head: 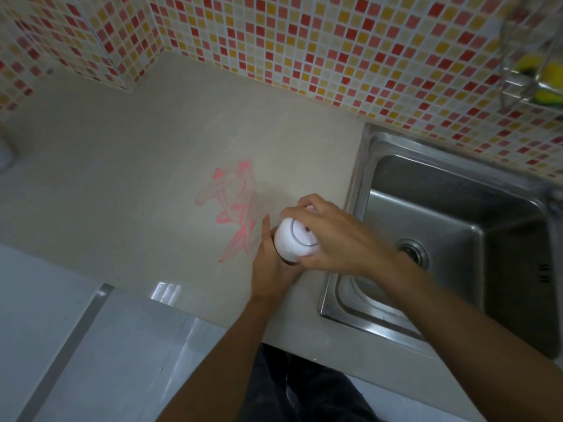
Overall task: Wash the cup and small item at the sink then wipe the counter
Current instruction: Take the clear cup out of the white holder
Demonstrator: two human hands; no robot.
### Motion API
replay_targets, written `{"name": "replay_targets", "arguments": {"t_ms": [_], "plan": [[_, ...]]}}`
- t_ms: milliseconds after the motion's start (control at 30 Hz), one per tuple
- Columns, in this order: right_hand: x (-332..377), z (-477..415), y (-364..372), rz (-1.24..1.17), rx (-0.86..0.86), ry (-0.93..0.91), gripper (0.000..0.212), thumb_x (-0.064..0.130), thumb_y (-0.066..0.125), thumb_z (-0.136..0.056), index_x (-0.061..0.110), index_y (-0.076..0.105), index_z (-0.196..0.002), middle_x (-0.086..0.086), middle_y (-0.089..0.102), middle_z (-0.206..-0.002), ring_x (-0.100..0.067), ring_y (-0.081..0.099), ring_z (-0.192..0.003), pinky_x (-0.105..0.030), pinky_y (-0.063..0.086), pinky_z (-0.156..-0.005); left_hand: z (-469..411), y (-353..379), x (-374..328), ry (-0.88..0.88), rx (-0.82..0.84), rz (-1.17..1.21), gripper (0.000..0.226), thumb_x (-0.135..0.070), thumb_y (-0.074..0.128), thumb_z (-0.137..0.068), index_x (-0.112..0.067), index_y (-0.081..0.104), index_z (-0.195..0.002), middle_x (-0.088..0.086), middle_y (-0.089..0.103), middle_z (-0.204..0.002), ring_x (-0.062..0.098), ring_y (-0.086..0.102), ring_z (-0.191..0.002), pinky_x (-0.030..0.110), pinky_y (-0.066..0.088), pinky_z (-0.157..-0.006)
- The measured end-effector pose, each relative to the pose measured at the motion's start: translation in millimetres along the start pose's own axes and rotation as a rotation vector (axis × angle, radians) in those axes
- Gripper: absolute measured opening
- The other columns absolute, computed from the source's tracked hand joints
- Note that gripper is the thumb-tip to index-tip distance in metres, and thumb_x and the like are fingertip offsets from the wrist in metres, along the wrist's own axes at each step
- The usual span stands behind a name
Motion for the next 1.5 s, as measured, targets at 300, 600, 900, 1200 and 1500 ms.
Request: {"name": "replay_targets", "arguments": {"t_ms": [300, 600, 900, 1200, 1500], "plan": [[-14.0, 19.4, -70.9, -0.205, -0.180, 0.134, 0.083, 0.041, 0.079, -0.065, 0.036, 0.039, -0.138, 0.008, 0.039, -0.125, -0.011, 0.047, -0.109, -0.027, 0.044, -0.089, 2.7, -6.2, -0.2, -0.042, -0.041, -0.017, 0.118, -0.036, 0.088, -0.060, -0.014, 0.015, -0.149, -0.052, 0.026, -0.121, -0.017, 0.032, -0.114, 0.014, 0.032, -0.098], [-97.2, 11.6, -18.8, -0.905, -0.457, 0.601, 0.065, 0.055, 0.072, -0.071, 0.019, 0.055, -0.123, 0.000, 0.064, -0.116, -0.014, 0.065, -0.096, -0.026, 0.055, -0.071, 4.3, -4.3, -7.4, -0.077, -0.021, -0.082, 0.115, -0.043, 0.084, -0.064, -0.029, 0.008, -0.149, -0.027, 0.034, -0.125, 0.009, 0.044, -0.126, 0.017, 0.031, -0.097], [-119.9, -8.7, 53.9, -0.931, -0.444, 0.572, 0.076, 0.029, 0.087, -0.063, 0.030, 0.046, -0.127, 0.007, 0.060, -0.117, -0.014, 0.062, -0.103, -0.041, 0.058, -0.082, 5.4, -2.1, -2.0, -0.022, -0.073, -0.129, 0.088, -0.043, 0.082, -0.065, -0.022, 0.036, -0.136, -0.004, 0.050, -0.135, 0.012, 0.049, -0.123, 0.024, 0.039, -0.101], [-113.5, -15.9, 74.5, -0.872, -0.498, 0.513, 0.093, 0.043, 0.085, -0.052, 0.039, 0.039, -0.132, 0.010, 0.058, -0.127, -0.009, 0.058, -0.114, -0.033, 0.050, -0.095, 5.5, -3.8, -6.4, -0.025, -0.082, -0.111, 0.080, -0.039, 0.085, -0.063, -0.026, 0.040, -0.128, -0.018, 0.046, -0.115, 0.007, 0.052, -0.108, 0.017, 0.035, -0.087], [-95.4, 63.3, 95.7, -0.541, -0.521, 0.619, 0.080, 0.044, 0.067, -0.084, 0.031, 0.021, -0.148, 0.001, 0.038, -0.150, -0.019, 0.038, -0.135, -0.039, 0.035, -0.109, 14.6, -3.9, -10.8, -0.018, -0.032, -0.050, 0.080, -0.036, 0.086, -0.063, -0.031, 0.039, -0.128, -0.014, 0.052, -0.122, 0.006, 0.052, -0.112, 0.025, 0.042, -0.095]]}}
Point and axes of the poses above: each hand's wrist, its own z-axis away from the middle knuckle, its own y-axis out of the palm, x = y × z, the point moved 4 cm from there along -z, towards the middle knuckle
